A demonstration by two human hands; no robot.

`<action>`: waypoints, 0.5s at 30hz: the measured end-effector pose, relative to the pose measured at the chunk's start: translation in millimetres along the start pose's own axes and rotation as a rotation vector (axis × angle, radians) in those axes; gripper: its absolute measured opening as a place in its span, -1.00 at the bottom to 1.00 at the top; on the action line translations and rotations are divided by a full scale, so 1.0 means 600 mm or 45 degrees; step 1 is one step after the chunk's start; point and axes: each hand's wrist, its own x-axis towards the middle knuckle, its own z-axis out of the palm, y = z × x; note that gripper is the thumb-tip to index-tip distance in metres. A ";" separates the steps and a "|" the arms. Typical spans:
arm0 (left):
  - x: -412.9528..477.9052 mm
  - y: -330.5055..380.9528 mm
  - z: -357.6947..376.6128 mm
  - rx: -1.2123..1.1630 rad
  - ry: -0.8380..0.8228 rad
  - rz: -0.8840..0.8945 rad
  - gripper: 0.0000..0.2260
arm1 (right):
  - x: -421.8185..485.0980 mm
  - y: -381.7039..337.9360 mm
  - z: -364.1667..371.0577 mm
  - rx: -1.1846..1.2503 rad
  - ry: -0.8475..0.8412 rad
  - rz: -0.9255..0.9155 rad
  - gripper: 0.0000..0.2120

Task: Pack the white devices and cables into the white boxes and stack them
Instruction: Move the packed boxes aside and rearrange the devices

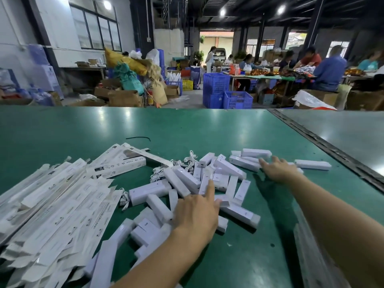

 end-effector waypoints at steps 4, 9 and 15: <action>-0.001 0.000 -0.004 0.029 -0.048 -0.009 -0.47 | -0.010 -0.052 -0.008 0.083 0.357 -0.028 -0.53; 0.005 -0.008 -0.008 -0.016 -0.068 -0.018 -0.47 | 0.028 -0.010 -0.037 0.111 0.384 0.126 -0.49; 0.007 -0.010 -0.008 -0.003 -0.079 0.004 -0.46 | 0.095 0.077 0.005 0.084 -0.075 0.301 -0.32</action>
